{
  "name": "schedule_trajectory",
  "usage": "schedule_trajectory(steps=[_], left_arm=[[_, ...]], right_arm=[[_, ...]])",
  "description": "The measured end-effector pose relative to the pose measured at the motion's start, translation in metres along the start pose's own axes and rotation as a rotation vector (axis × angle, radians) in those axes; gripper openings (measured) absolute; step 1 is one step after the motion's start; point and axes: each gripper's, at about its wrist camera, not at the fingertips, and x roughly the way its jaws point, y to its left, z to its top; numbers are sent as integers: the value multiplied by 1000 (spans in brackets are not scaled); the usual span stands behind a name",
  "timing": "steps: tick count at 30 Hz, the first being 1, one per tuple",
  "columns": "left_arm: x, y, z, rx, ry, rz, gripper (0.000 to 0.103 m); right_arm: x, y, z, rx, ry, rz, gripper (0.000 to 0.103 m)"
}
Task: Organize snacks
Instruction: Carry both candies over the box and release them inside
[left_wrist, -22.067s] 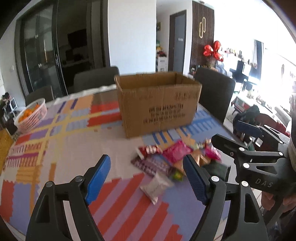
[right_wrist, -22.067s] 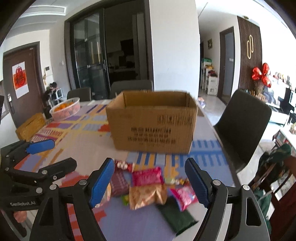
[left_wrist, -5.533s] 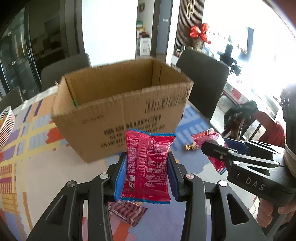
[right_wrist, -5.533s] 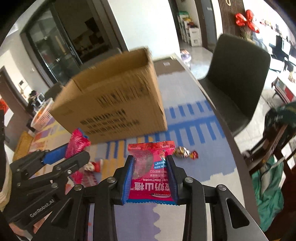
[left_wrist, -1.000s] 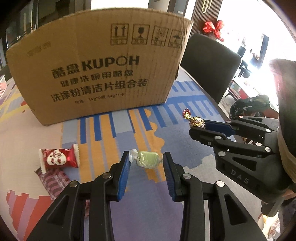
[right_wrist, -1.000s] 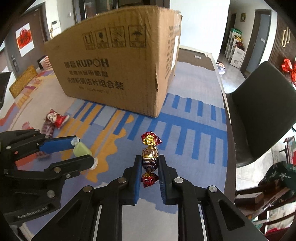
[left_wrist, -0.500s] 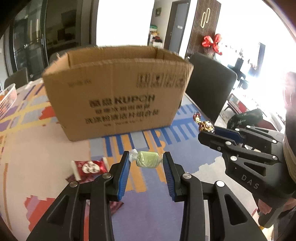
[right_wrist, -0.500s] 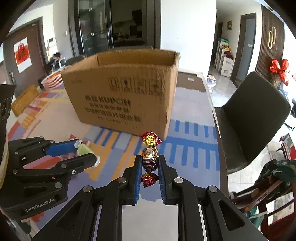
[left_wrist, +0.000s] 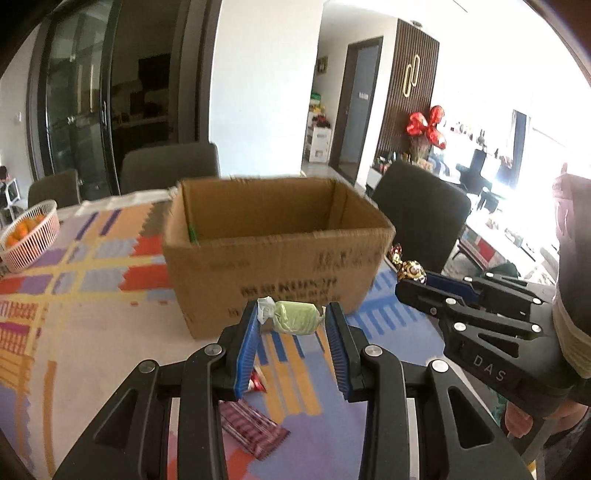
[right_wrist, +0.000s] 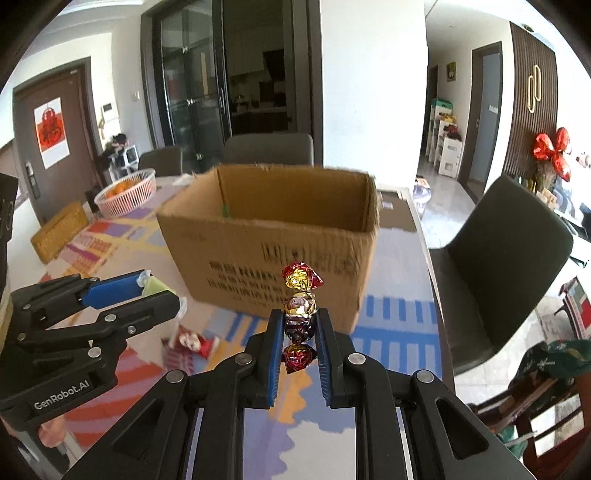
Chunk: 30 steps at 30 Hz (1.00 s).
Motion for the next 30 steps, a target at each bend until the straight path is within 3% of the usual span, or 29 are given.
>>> schedule_trajectory(steps=[10, 30], left_arm=[[-13, 24, 39, -11, -78, 34, 36], [25, 54, 95, 8, -93, 53, 36]], right_arm=[[-4, 19, 39, 2, -70, 32, 18], [27, 19, 101, 3, -102, 16, 18]])
